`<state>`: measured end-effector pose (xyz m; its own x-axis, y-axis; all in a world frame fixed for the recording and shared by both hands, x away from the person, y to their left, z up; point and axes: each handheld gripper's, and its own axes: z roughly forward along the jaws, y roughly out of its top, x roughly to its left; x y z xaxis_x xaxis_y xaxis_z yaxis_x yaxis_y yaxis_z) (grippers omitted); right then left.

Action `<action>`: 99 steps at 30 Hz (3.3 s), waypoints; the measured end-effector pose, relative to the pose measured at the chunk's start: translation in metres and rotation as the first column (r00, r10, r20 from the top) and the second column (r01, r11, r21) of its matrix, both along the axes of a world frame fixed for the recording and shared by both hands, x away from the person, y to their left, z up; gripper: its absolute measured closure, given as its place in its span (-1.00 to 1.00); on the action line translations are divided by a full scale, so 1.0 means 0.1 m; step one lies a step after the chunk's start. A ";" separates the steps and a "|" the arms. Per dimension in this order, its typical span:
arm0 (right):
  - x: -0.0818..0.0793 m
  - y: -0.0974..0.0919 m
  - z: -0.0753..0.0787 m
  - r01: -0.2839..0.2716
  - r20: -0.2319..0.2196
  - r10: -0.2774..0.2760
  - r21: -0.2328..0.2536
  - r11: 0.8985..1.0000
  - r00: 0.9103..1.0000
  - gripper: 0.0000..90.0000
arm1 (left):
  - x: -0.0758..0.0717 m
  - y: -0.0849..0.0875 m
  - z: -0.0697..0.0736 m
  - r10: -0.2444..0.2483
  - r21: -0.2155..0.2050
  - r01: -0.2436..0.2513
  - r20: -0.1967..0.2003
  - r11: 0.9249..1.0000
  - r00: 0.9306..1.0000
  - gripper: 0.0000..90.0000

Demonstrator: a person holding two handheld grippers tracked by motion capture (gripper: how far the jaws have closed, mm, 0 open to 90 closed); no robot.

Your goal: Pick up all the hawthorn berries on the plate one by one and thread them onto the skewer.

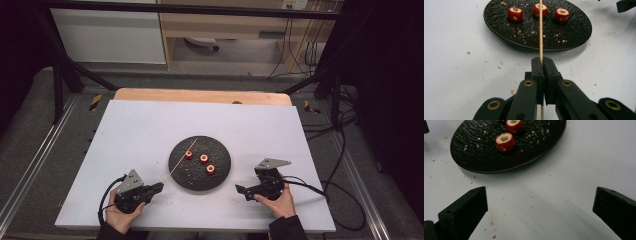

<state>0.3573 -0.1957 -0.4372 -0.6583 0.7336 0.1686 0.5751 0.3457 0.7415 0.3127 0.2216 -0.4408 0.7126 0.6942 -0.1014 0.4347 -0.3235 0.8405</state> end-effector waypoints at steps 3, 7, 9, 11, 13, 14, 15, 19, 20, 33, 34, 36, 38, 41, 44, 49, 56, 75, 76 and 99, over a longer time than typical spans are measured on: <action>0.01 0.10 0.05 -0.010 -0.002 0.010 -0.004 1.000 1.000 -0.98 | 0.00 0.01 0.01 0.001 -0.002 -0.001 0.006 1.000 1.000 0.96; 0.05 0.22 0.15 -0.009 -0.009 0.009 -0.033 0.999 1.000 -0.98 | 0.01 0.03 0.01 0.006 -0.009 -0.006 0.002 1.000 1.000 0.96; 0.08 0.28 0.21 -0.014 -0.006 0.014 -0.032 0.999 1.000 -0.98 | 0.01 0.03 0.01 0.008 -0.010 -0.008 0.002 1.000 1.000 0.96; 0.11 0.35 0.27 -0.015 -0.007 0.015 -0.039 0.999 1.000 -0.98 | 0.01 0.03 0.01 0.008 -0.010 -0.008 0.003 1.000 1.000 0.96; 0.15 0.43 0.32 -0.020 -0.006 0.020 -0.052 0.998 1.000 -0.98 | 0.02 0.03 0.01 0.007 -0.008 -0.007 0.003 1.000 1.000 0.96; 0.16 0.47 0.34 -0.022 -0.007 0.021 -0.058 0.998 1.000 -0.98 | 0.02 0.03 0.01 0.010 -0.006 -0.009 0.005 1.000 1.000 0.96; 0.19 0.51 0.36 -0.025 -0.006 0.025 -0.067 0.997 1.000 -0.97 | 0.02 0.04 0.01 0.010 -0.007 -0.010 0.004 1.000 1.000 0.96; 0.28 0.67 0.43 -0.032 -0.023 0.030 -0.084 0.996 0.999 -0.92 | 0.02 0.04 0.01 0.009 -0.006 -0.009 0.005 1.000 1.000 0.96; 0.31 0.71 0.45 -0.032 -0.031 0.029 -0.092 0.995 0.999 -0.91 | 0.02 0.03 0.00 0.010 -0.005 -0.010 0.006 1.000 1.000 0.96; 0.59 1.14 0.40 -0.099 -0.103 0.079 -0.206 0.974 0.992 -0.50 | 0.03 0.03 -0.01 0.008 0.005 -0.009 0.005 1.000 1.000 0.96; 0.60 1.15 0.39 -0.104 -0.109 0.082 -0.213 0.971 0.991 -0.45 | 0.03 0.04 -0.01 0.010 0.005 -0.010 0.005 1.000 1.000 0.96; 0.62 1.18 0.38 -0.103 -0.124 0.076 -0.220 0.970 0.989 -0.37 | 0.03 0.04 -0.02 0.011 0.007 -0.011 0.003 1.000 1.000 0.96; 0.65 1.20 0.37 -0.107 -0.142 0.075 -0.232 0.967 0.987 -0.30 | 0.03 0.03 -0.02 0.011 0.008 -0.011 0.002 1.000 1.000 0.96; 0.66 1.24 0.35 -0.103 -0.153 0.068 -0.237 0.966 0.986 -0.17 | 0.03 0.04 -0.02 0.012 0.009 -0.012 0.000 1.000 1.000 0.96; 0.68 1.26 0.31 -0.092 -0.179 0.049 -0.238 0.967 0.983 -0.05 | 0.04 0.04 -0.02 0.015 0.007 -0.015 -0.001 1.000 1.000 0.96; 0.72 1.26 0.28 -0.092 -0.210 0.037 -0.257 0.962 0.977 0.10 | 0.04 0.04 -0.03 0.012 0.010 -0.012 -0.002 1.000 1.000 0.96; 0.74 1.28 0.24 -0.110 -0.242 0.046 -0.257 0.960 0.969 0.24 | 0.04 0.03 -0.03 0.008 0.016 -0.008 -0.006 1.000 1.000 0.96; 0.74 1.26 0.31 -0.100 -0.265 0.040 -0.218 0.971 0.963 0.38 | 0.04 0.01 -0.03 0.002 0.018 -0.002 -0.006 1.000 1.000 0.96; 0.74 1.25 0.33 -0.094 -0.260 0.036 -0.212 0.973 0.965 0.38 | 0.04 0.01 -0.03 0.002 0.019 -0.002 -0.005 1.000 1.000 0.96; 0.54 0.84 0.44 0.049 -0.126 -0.040 0.066 0.997 0.991 0.38 | 0.03 -0.05 -0.05 0.010 0.005 -0.010 -0.015 1.000 1.000 0.96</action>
